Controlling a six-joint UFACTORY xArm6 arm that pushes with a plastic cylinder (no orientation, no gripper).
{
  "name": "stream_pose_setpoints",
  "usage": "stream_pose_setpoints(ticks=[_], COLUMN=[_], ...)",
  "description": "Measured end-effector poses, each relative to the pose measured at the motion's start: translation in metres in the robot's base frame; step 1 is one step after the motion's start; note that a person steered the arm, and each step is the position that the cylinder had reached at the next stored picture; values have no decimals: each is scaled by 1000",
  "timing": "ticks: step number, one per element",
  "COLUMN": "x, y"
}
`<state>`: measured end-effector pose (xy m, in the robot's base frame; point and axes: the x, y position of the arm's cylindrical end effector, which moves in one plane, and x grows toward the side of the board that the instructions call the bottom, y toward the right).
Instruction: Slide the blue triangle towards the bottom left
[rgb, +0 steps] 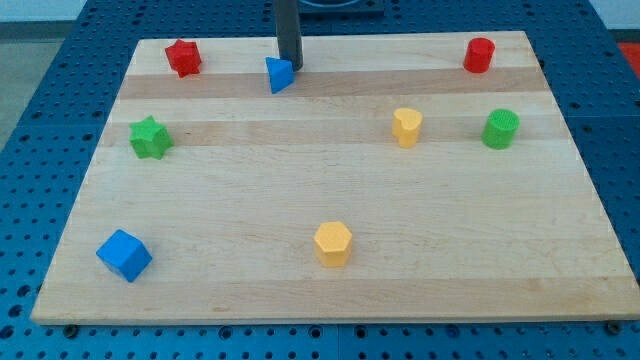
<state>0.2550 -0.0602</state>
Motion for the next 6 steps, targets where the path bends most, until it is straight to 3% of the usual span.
stream_pose_setpoints(ticks=[2, 6], x=[23, 147], y=[-26, -86])
